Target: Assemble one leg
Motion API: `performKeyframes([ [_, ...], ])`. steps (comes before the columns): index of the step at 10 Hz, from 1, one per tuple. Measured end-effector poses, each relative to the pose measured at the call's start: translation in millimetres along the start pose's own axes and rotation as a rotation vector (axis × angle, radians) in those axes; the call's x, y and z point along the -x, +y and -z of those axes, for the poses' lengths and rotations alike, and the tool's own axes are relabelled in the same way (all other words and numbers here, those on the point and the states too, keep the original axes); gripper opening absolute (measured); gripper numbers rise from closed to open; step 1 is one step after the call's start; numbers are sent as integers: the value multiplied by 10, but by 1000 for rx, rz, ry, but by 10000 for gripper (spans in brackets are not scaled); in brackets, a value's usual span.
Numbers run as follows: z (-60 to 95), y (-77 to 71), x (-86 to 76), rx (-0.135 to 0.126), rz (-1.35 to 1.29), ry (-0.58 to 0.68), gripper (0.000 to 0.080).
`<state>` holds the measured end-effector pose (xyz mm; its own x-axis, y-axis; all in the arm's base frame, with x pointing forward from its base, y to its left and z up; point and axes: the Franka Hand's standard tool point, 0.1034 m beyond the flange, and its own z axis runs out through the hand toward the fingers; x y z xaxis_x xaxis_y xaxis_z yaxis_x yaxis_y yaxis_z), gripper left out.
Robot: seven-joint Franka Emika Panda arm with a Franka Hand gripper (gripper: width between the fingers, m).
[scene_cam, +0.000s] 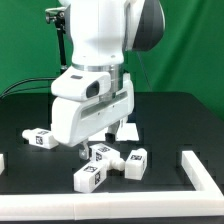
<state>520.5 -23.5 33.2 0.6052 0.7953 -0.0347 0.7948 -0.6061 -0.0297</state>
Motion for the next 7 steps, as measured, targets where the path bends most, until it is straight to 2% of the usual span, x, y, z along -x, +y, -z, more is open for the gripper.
performKeyframes([
  [2, -52, -62, 11, 1, -9, 3, 649],
  [7, -57, -54, -12, 29, -15, 26, 649],
])
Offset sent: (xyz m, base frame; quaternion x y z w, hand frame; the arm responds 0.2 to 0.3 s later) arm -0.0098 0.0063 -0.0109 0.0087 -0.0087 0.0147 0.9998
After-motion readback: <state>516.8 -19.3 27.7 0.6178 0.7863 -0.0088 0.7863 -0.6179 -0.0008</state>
